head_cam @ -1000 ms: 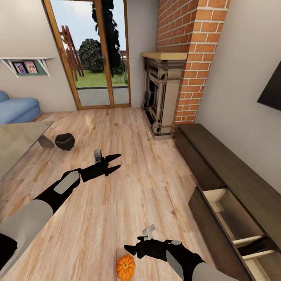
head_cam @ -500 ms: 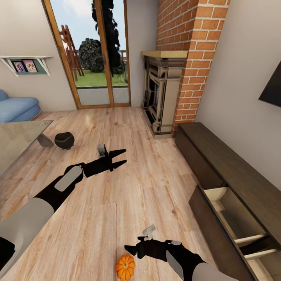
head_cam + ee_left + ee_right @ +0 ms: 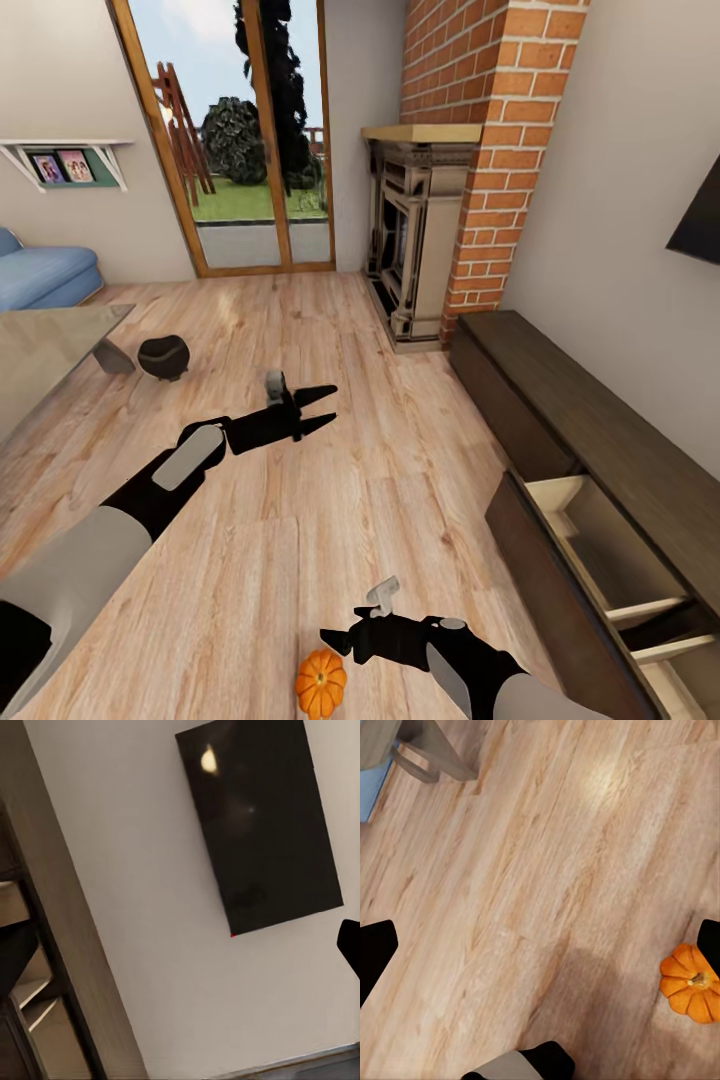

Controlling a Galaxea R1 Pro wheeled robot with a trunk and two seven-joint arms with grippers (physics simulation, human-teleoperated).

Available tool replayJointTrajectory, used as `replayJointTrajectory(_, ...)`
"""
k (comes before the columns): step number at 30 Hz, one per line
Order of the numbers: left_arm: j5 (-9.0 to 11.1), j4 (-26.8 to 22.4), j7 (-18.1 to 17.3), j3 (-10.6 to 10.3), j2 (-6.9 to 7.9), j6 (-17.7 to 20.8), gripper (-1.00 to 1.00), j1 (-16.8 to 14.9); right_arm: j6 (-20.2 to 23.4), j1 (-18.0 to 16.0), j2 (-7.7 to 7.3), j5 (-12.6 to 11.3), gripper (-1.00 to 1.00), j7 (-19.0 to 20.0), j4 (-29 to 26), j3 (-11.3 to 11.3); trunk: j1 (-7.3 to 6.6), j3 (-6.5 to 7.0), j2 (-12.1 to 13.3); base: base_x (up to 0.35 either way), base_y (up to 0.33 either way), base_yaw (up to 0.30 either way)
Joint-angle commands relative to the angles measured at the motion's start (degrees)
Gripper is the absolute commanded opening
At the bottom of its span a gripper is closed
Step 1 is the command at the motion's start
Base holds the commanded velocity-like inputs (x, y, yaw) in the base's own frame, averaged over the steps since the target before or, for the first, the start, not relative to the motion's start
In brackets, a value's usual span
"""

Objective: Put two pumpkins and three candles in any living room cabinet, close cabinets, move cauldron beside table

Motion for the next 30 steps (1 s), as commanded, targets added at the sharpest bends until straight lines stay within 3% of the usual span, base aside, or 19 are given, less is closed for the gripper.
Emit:
replayJointTrajectory(1, 0.03, 0.02, 2.21, 0.02, -0.87, -0.02, 1.00, 0.00, -0.01, 0.00, -0.01, 0.03, 1.00, -0.04, -0.03, -0.01, 0.23, -0.18, -0.42, 0.000, 0.000, 0.000)
replayJointTrajectory(6, 0.16, -0.38, 9.22, 0.11, -2.32, -0.03, 1.00, 0.00, -0.01, 0.00, -0.02, 0.05, 1.00, -0.08, -0.04, 0.00, 1.32, -1.08, -2.42, 0.000, 0.000, 0.000)
replayJointTrajectory(10, 0.24, -0.48, 11.16, 0.21, -3.21, -0.04, 1.00, 0.00, -0.01, 0.00, -0.02, 0.05, 1.00, -0.09, -0.05, 0.00, 2.20, -1.80, -4.03, 0.000, 0.000, 0.000)
replayJointTrajectory(30, 0.54, -0.57, 11.24, 0.44, -3.12, -0.04, 1.00, 0.00, -0.06, 0.00, -0.07, 0.12, 1.00, 0.02, -0.38, 0.00, 6.59, -5.39, -12.05, 0.000, 0.000, 0.000)
